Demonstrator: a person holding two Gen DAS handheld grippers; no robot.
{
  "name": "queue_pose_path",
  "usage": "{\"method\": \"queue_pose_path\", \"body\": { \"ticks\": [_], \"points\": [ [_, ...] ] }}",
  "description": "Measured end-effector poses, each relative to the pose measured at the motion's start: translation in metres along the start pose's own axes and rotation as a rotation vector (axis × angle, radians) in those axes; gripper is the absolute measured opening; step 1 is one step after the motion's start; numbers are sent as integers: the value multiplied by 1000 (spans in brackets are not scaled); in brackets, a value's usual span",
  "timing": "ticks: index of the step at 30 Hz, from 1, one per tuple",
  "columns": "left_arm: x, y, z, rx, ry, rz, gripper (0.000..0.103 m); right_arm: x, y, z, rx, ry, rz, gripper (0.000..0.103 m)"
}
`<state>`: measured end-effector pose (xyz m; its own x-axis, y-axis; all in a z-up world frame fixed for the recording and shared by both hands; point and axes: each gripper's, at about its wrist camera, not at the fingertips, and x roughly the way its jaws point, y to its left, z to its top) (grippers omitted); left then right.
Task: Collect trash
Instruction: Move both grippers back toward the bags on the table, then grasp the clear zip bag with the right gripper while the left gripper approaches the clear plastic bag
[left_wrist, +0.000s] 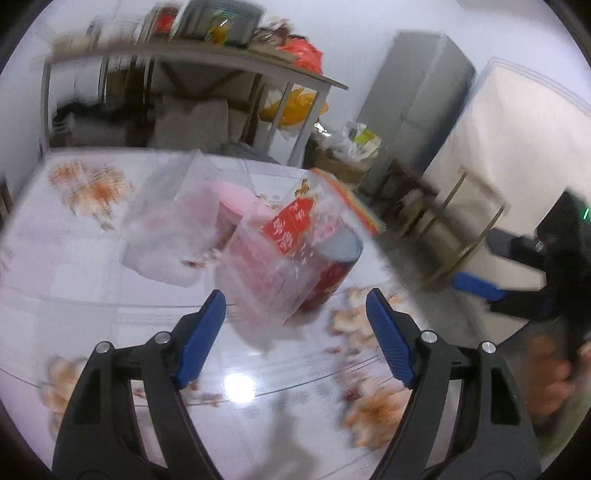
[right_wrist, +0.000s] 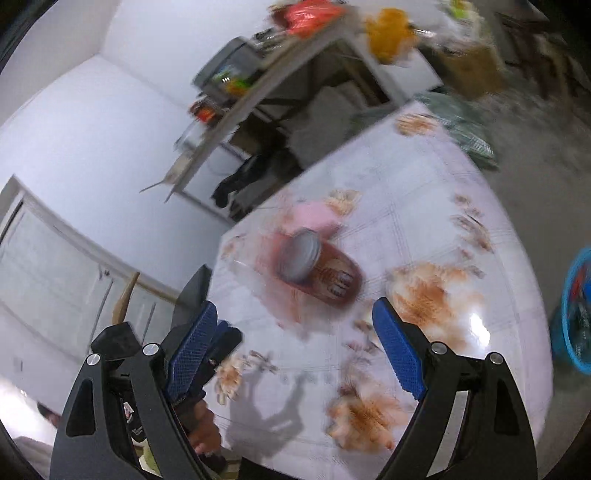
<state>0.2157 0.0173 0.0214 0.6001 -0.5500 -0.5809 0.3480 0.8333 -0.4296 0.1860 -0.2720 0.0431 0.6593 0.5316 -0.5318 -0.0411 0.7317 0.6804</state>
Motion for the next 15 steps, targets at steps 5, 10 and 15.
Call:
{"method": "queue_pose_path", "body": {
  "ticks": [5,10,15],
  "points": [
    [21,26,26,-178,58,-61,74,34,31,25,-97,11,-27,84],
    [56,40,37,-237,141,-31,67,73,38,34,-91,65,-75,78],
    [75,43,36,-268,188,-45,61,94,34,34,-78,94,-113,67]
  ]
}}
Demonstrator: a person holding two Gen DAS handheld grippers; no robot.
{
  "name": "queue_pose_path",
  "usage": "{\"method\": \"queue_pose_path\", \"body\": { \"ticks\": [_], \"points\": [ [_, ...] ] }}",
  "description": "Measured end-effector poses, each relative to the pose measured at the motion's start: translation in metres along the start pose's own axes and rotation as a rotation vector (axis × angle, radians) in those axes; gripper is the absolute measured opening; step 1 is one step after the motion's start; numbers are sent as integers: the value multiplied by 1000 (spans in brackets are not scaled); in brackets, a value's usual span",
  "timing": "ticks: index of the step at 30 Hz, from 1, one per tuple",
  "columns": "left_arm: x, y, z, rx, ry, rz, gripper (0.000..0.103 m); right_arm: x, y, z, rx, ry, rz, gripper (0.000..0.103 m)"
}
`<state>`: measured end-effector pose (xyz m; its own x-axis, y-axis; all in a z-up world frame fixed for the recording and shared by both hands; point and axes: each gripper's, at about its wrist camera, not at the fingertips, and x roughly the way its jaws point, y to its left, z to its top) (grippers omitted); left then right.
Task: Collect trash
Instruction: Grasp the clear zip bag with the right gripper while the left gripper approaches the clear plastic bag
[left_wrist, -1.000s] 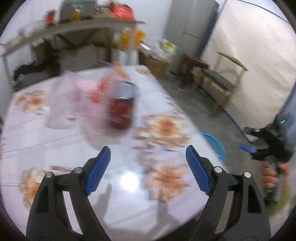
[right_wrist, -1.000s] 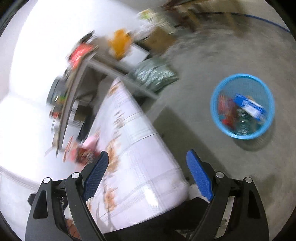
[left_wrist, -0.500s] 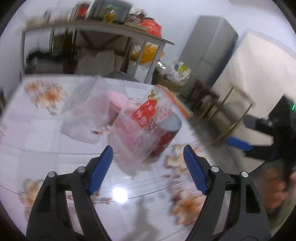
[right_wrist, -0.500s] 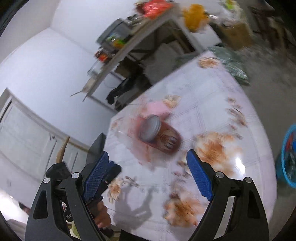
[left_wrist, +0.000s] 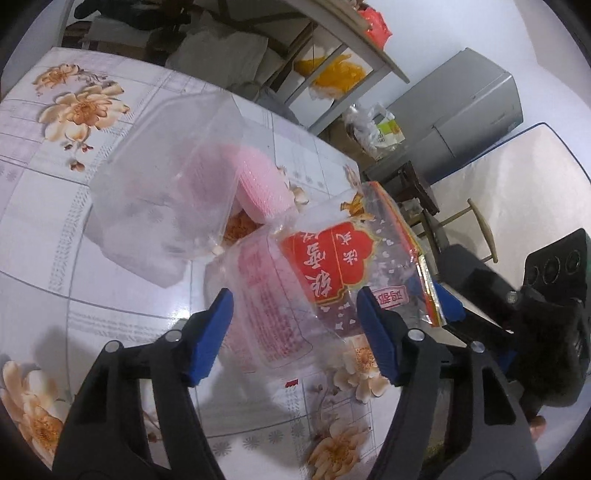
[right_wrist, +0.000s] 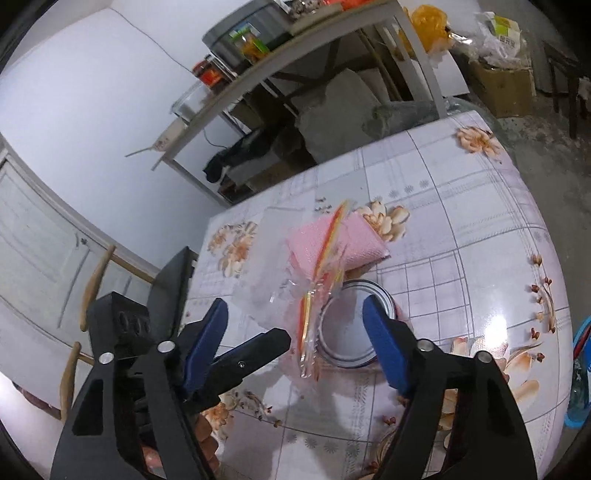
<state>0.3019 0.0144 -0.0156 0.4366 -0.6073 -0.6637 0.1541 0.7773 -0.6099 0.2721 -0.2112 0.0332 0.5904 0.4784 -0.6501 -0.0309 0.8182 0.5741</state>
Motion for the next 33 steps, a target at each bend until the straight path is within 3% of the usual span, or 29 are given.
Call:
{"method": "queue_pose_path", "body": {
  "ticks": [5,13,19,29,33],
  "points": [
    [17,4,1,-35,50,28,47,9,-2,-1,-4,12,-43,44],
    [13,5,-1,-59,51,26,27,8,2,-12,-22,33,-41,10],
    [-4,2,-8,-40,41,38,15,-3,4,-24,-15,38,4,6],
    [-44,13,-42,-47,62,43,10,-44,4,-57,16,36,83,5],
    [-63,14,-61,-7,72,66,10,-61,7,-81,-2,44,63,5]
  ]
}}
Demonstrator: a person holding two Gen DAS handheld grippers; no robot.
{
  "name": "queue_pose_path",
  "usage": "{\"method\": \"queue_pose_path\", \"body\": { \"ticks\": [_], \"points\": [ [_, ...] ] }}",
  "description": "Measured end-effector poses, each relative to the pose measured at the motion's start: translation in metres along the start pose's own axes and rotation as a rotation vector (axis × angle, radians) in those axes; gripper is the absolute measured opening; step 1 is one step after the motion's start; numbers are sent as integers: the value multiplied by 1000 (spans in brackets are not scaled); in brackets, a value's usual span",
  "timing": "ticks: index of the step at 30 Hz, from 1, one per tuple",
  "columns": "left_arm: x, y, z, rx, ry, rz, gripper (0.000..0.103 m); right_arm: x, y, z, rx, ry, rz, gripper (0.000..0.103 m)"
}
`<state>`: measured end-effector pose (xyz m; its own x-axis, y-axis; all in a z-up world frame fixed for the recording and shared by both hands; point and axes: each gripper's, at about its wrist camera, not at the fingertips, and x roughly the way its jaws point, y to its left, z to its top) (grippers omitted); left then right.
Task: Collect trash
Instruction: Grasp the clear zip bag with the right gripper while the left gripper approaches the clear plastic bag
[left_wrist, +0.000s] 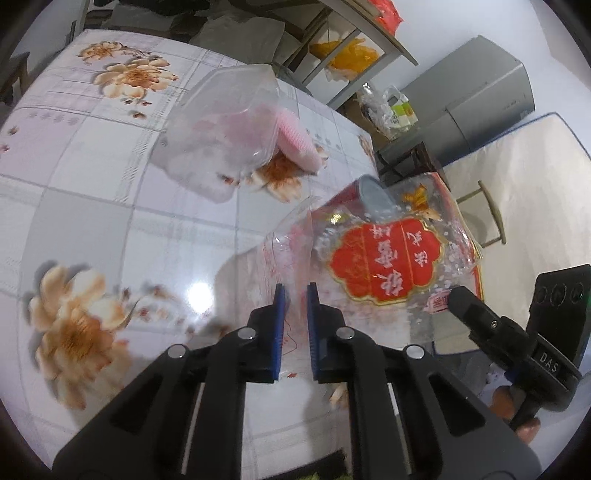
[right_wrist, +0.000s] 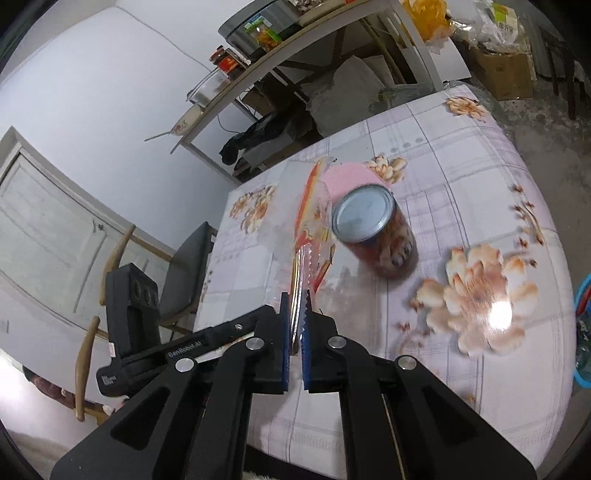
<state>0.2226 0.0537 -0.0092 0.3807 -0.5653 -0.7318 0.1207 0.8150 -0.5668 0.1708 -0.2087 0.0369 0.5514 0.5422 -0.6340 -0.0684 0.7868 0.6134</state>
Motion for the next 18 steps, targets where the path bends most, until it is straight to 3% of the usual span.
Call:
{"method": "queue_pose_path", "body": {
  "ticks": [5,13,18],
  "points": [
    [-7,9,-18,17,18,12,11,2,-5,-25,8,33,-40,5],
    [-4,6,-24,33,35,-18,36,15,-14,-32,56,53,-2,5],
    [7,0,-26,56,54,1,38,18,-16,-33,66,59,-1,5]
  ]
}}
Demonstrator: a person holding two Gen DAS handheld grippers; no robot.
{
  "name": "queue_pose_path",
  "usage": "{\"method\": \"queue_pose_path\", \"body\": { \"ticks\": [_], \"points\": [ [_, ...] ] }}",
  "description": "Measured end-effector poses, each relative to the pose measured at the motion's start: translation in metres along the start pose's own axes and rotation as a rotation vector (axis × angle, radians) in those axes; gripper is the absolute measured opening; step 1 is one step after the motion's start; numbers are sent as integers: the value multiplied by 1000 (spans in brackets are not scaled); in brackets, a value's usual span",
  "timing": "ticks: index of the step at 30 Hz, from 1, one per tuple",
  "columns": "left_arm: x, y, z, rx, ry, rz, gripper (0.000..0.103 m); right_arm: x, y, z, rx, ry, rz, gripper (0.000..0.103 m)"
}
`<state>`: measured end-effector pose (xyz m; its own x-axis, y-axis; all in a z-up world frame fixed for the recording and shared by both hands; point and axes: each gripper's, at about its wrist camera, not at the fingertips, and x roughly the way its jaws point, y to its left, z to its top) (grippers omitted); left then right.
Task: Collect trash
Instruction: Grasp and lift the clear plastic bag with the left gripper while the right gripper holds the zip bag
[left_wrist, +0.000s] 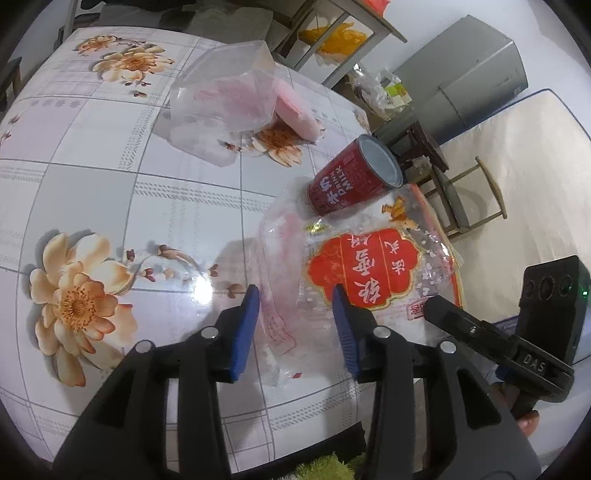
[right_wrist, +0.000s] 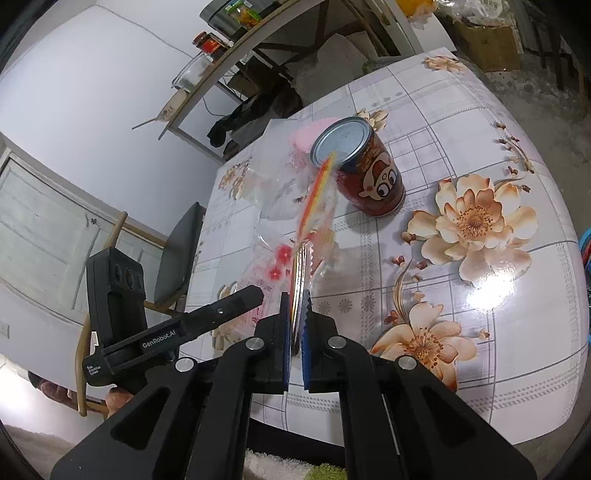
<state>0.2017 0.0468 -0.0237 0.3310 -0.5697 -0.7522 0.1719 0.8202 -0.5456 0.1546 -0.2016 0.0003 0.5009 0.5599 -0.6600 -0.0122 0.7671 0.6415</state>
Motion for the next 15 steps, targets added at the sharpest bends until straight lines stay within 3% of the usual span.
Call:
{"method": "queue_pose_path", "body": {
  "ticks": [6,10,15],
  "points": [
    [9,-5,-1,31,-9,91,36,-2,-4,-2,10,-7,-11,8],
    [11,-11,-2,65,-23,133,24,-2,-5,-1,18,-13,-13,9],
    [15,-18,-4,96,-21,143,20,3,-1,-1,15,-13,-16,11]
  ]
}}
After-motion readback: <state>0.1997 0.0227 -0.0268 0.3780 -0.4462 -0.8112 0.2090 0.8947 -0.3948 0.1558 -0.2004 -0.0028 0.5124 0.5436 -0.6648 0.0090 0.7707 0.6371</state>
